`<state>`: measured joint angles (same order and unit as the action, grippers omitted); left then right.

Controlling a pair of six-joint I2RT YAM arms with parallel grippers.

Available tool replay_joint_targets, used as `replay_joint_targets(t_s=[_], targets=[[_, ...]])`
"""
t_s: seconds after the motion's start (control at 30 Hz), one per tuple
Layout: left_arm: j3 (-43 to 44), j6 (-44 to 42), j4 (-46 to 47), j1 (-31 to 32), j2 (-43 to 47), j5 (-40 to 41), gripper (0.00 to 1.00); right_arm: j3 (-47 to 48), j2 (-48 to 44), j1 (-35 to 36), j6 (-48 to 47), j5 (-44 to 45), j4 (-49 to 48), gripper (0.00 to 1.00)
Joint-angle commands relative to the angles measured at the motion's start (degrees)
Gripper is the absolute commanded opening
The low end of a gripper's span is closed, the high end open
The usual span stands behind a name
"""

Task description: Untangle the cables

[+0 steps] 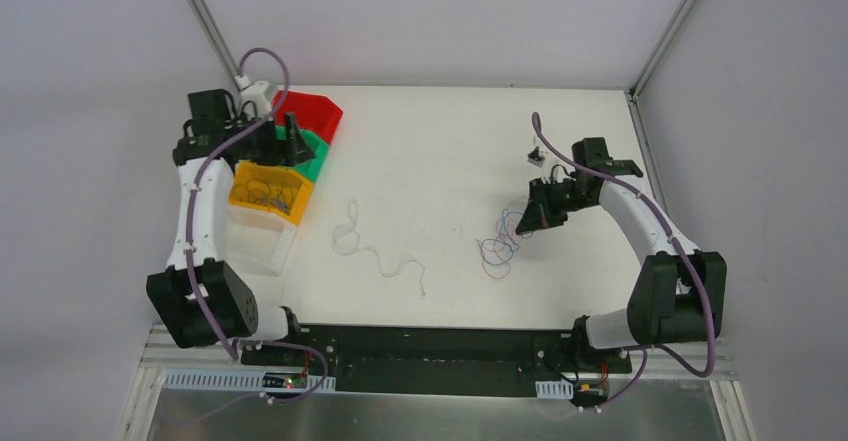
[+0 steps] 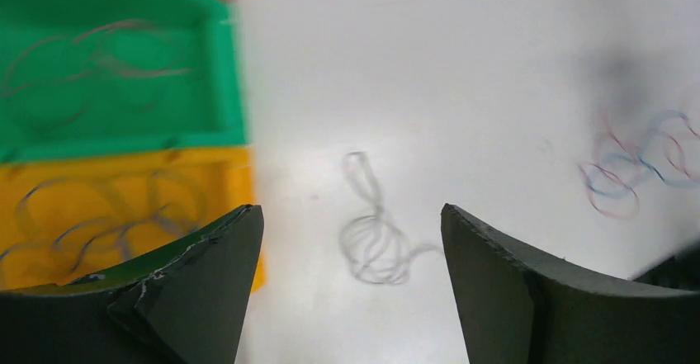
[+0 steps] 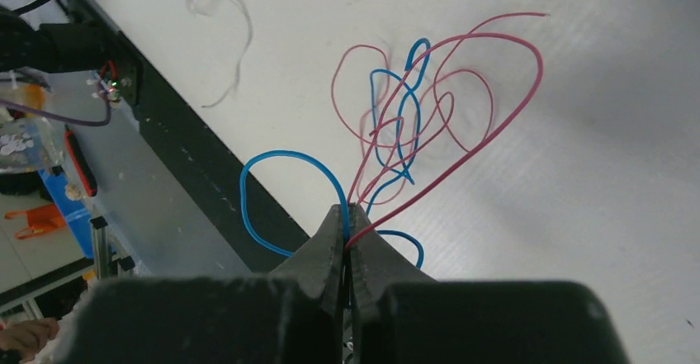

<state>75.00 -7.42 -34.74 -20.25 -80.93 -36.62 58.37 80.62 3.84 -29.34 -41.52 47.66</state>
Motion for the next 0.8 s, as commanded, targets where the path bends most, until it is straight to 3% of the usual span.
replay_joint_targets(t_s=[0.0,0.17,0.3,0.53,0.77], targets=[[-4.0,1.9,4.1,14.6,5.8,-12.3,0.81,5.4,-1.5,4.1,3.0,-8.7,0.8,0.0],[-9.4,14.6,18.2,32.7,6.3,-11.9,0.81,9.1,-1.8,7.5,5.8,-11.8,0.0,0.0],[-9.0,24.0,25.2,41.9,4.1,-11.1,0.81,9.8,-2.2,10.6,8.9,-10.7,-1.6,0.0],[-5.7,36.2,33.9,51.0,-2.7,-9.7,0.82,9.9,-1.0,13.9,14.2,-7.9,-6.8,0.0],[-2.9,40.7,39.8,56.7,-10.2,-8.7,0.79,11.3,0.9,14.6,16.8,-6.9,-9.1,0.0]])
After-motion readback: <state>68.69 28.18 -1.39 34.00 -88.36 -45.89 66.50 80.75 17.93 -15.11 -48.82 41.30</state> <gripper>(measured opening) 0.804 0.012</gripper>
